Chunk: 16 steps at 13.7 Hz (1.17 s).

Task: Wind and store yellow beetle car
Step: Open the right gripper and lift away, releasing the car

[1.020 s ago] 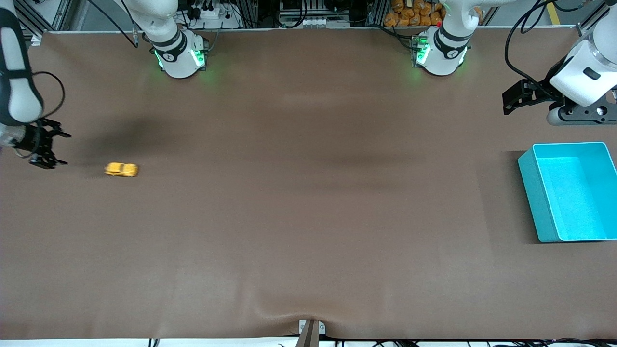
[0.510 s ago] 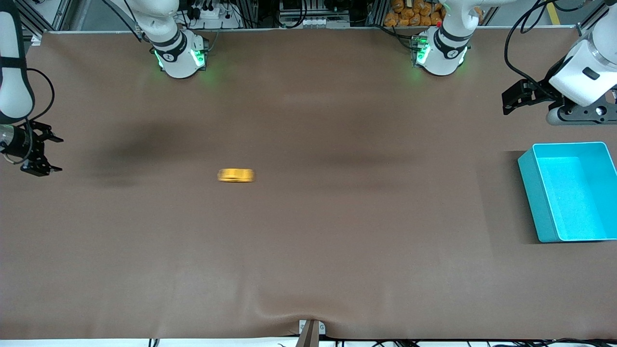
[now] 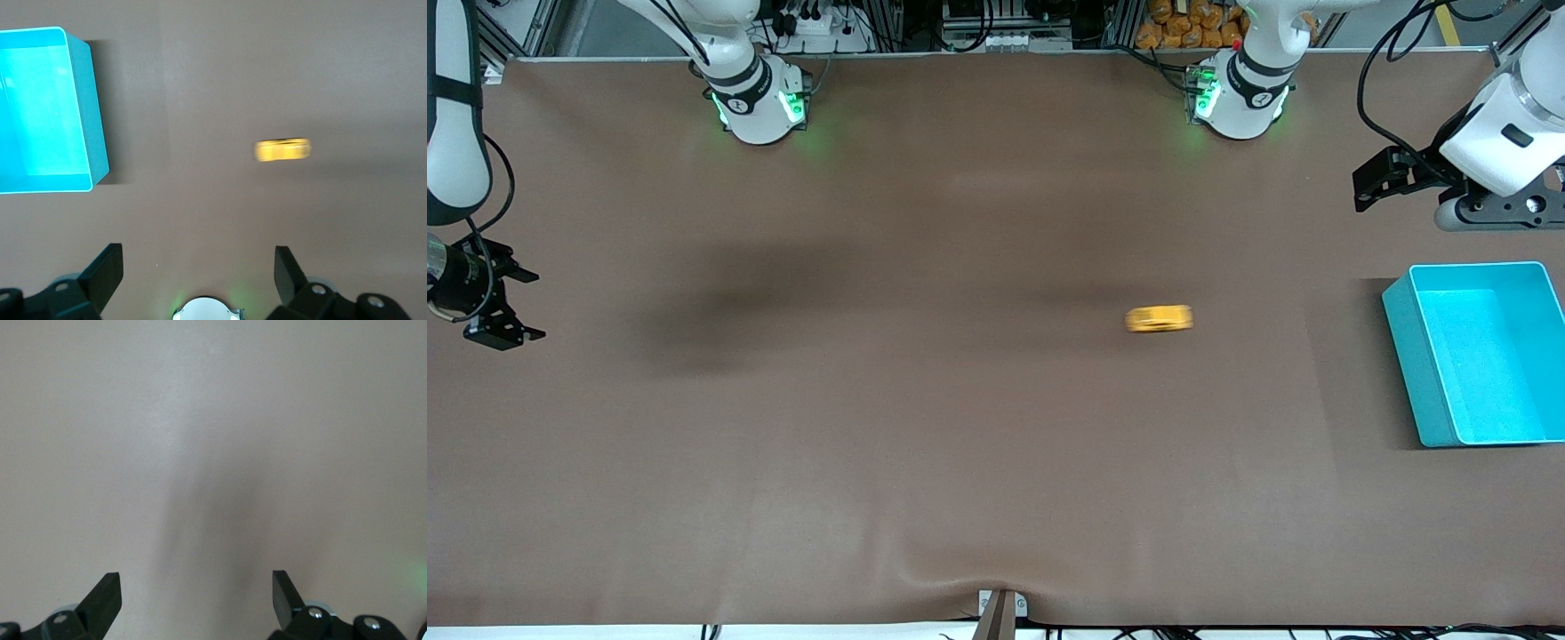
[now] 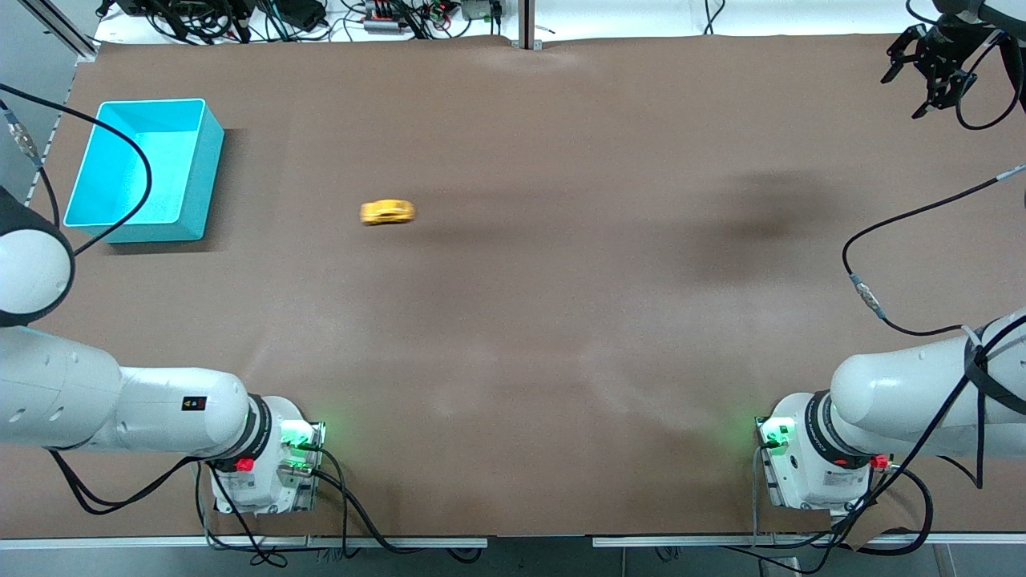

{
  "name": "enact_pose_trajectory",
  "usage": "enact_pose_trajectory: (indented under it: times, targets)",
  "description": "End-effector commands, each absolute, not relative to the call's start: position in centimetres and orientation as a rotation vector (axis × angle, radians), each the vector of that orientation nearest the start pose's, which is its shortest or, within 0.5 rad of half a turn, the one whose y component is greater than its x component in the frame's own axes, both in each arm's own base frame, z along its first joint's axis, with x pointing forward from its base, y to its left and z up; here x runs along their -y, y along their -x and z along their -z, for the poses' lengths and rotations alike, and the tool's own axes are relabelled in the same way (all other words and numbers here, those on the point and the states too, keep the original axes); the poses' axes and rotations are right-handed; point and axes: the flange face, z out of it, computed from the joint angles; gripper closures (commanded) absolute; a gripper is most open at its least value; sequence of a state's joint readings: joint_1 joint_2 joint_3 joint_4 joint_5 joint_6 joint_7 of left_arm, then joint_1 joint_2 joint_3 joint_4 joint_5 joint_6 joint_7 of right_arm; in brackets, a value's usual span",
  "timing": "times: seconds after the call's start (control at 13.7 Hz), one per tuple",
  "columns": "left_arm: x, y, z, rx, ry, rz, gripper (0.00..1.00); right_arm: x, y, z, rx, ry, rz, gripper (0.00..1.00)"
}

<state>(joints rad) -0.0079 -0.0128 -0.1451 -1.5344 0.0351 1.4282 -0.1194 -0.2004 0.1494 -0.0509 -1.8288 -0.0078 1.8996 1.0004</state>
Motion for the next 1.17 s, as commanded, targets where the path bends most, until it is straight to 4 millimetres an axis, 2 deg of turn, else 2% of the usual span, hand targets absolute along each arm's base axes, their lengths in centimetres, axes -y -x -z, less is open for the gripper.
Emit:
enact_pose_trajectory:
  times: [0.0, 0.15, 0.66, 0.8, 0.87, 1.09]
  targets:
    - [7.7, -53.0, -63.9, -0.034, 3.099, -0.129, 0.0, 12.1, -58.6, -45.4, -1.788, 2.668, -0.072, 0.0]
    - [7.7, -53.1, -63.9, -0.032, 3.1, -0.126, 0.0, 11.3, -58.8, -45.7, -1.762, 2.682, -0.066, 0.0]
    - [7.8, -53.1, -63.9, -0.034, 3.1, -0.124, 0.0, 10.6, -60.3, -46.8, -1.724, 2.676, 0.028, 0.0]
    - [7.8, -53.8, -62.7, -0.033, 3.1, -0.157, 0.0, 9.0, -62.0, -48.3, -1.657, 2.663, 0.157, 0.0]
    - [7.7, -53.9, -62.5, -0.03, 3.098, -0.164, 0.0, 7.7, -62.2, -48.4, -1.638, 2.676, 0.157, 0.0]
    - [8.1, -53.9, -61.8, 0.057, 3.086, -0.186, 0.0, 6.8, -61.6, -49.9, -1.583, 2.726, 0.157, 0.0]
